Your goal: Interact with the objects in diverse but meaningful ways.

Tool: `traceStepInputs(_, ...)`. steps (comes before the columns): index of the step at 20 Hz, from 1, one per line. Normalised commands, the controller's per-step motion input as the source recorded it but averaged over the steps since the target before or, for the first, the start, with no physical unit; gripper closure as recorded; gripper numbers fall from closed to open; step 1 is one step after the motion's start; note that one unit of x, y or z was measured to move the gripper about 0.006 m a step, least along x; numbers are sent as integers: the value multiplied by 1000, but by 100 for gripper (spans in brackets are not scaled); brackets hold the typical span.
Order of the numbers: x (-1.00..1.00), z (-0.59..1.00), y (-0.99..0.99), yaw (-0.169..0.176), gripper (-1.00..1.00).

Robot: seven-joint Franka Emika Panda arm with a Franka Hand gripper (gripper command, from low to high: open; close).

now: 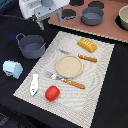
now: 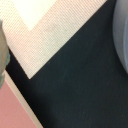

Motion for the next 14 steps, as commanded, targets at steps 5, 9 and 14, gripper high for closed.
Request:
traceStepInputs(5,857,209,336,0,-100)
traceStepInputs(9,849,263,348,0,-100)
traceStepInputs(14,822,487,314,0,-100)
